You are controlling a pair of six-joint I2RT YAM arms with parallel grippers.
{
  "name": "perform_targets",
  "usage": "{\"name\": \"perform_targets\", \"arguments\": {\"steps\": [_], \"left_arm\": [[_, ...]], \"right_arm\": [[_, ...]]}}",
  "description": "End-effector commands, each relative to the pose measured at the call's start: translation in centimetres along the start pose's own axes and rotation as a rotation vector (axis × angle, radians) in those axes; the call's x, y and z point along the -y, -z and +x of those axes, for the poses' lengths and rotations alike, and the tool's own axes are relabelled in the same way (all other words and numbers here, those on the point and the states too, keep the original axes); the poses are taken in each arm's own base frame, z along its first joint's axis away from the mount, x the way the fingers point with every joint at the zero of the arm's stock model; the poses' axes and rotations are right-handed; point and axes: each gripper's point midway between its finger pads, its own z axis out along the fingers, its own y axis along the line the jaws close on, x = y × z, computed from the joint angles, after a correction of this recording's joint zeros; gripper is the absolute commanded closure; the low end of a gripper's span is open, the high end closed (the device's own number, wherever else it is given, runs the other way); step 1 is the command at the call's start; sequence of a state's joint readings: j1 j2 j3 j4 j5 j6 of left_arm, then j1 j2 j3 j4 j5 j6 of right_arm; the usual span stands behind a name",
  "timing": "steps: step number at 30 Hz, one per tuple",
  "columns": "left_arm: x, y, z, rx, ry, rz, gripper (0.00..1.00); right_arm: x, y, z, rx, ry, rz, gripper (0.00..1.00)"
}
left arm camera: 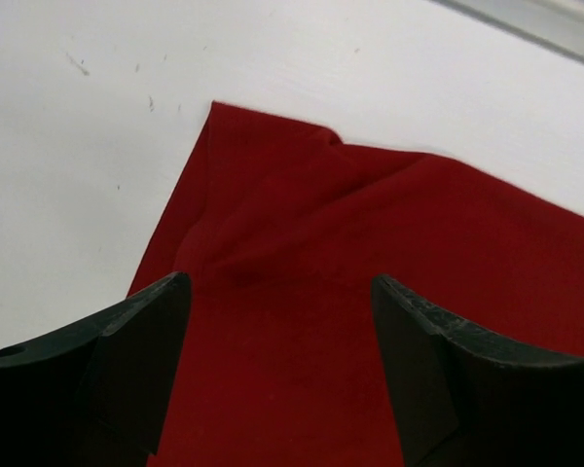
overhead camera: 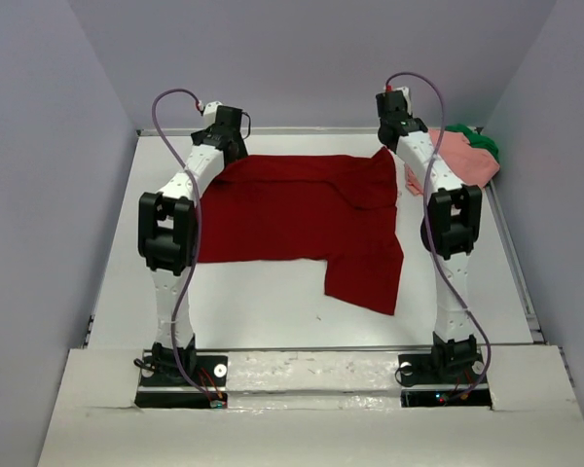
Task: Fold and stack the t-shirts
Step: Fold the tshirt
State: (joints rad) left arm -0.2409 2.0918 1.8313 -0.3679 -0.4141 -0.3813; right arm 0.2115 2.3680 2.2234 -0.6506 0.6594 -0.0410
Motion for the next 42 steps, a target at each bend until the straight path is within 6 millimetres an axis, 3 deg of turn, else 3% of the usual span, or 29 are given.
{"name": "perform_targets", "arguments": {"steps": [1,2,3,4,7,8,9,11,12,14,15,16,19,20,23,24,26,28,31,33,42], "left_arm": [[-1.9,0.3,-1.8,0.022,0.05,-0.124,0.16],[-2.4,0.3,-1.5,0.004,0.035,-0.15,0.16],[-3.2,-0.2,-2.4,0.013,0.046,-0.185,0.16],[-3.6,-0.4,-2.4,0.007,0.046,-0.201,0.17],[-5.0,-0.3,-2.8,-0.008,0.069,-0.237,0.29],[-5.5,-0.3,-2.9,-0.012,0.085,-0.239,0.36],[-5.7,0.0,-2.8,-0.015,0.101,-0.233,0.51],[-6.0,0.4,-2.6,-0.012,0.114,-0.24,0.65],[-6.1,0.9,-2.8,-0.009,0.124,-0.234,0.77],[-6.2,1.1,-1.7,-0.041,0.138,-0.235,0.88],[-6.2,1.6,-1.7,-0.045,0.148,-0.229,1.0],[-6.1,1.7,-0.6,-0.072,0.149,-0.214,1.0],[-5.6,2.6,-0.1,-0.072,0.172,-0.167,1.0],[-5.6,2.8,0.0,-0.079,0.181,-0.16,0.94],[-5.0,4.3,-0.4,-0.072,0.222,-0.103,0.57],[-5.1,5.6,-1.4,-0.044,0.245,-0.08,0.55],[-5.3,6.4,-1.8,-0.027,0.262,-0.069,0.47],[-5.5,7.5,-2.9,0.001,0.282,-0.062,0.46],[-5.2,7.6,-2.2,-0.025,0.277,-0.045,0.43],[-4.6,7.0,-1.2,-0.05,0.281,-0.019,0.39],[-0.9,4.1,1.1,-0.163,0.357,0.205,0.39]], "right_arm": [[3.3,7.3,-8.1,0.223,-0.102,-0.025,0.78],[3.2,7.7,-8.3,0.233,-0.104,-0.05,0.79],[3.5,8.9,-9.1,0.256,-0.124,-0.083,0.87],[2.2,9.1,-8.8,0.255,-0.115,-0.161,0.97],[-0.1,10.0,-8.6,0.257,-0.121,-0.305,1.0],[-1.2,10.2,-8.4,0.25,-0.121,-0.363,1.0],[-1.9,9.9,-7.7,0.229,-0.132,-0.38,1.0],[-3.2,9.3,-6.7,0.197,-0.113,-0.42,1.0],[-3.5,9.0,-6.1,0.177,-0.117,-0.421,1.0],[-4.3,8.2,-5.0,0.142,-0.117,-0.425,1.0],[-4.6,7.8,-4.3,0.123,-0.111,-0.423,1.0],[-4.6,7.5,-3.9,0.113,-0.108,-0.414,1.0],[-5.2,7.0,-2.8,0.086,-0.092,-0.422,1.0],[-5.4,7.1,-2.6,0.084,-0.092,-0.438,1.0],[-5.5,7.2,-2.5,0.083,-0.087,-0.444,1.0],[-5.5,7.2,-2.5,0.084,-0.085,-0.445,1.0],[-5.6,7.3,-2.6,0.087,-0.084,-0.453,1.0],[-5.5,7.5,-2.7,0.089,-0.087,-0.454,1.0],[-5.6,7.4,-2.6,0.088,-0.086,-0.456,1.0],[-5.7,7.6,-2.5,0.087,-0.081,-0.466,1.0],[-5.2,7.6,-2.5,0.096,-0.079,-0.449,1.0]]}}
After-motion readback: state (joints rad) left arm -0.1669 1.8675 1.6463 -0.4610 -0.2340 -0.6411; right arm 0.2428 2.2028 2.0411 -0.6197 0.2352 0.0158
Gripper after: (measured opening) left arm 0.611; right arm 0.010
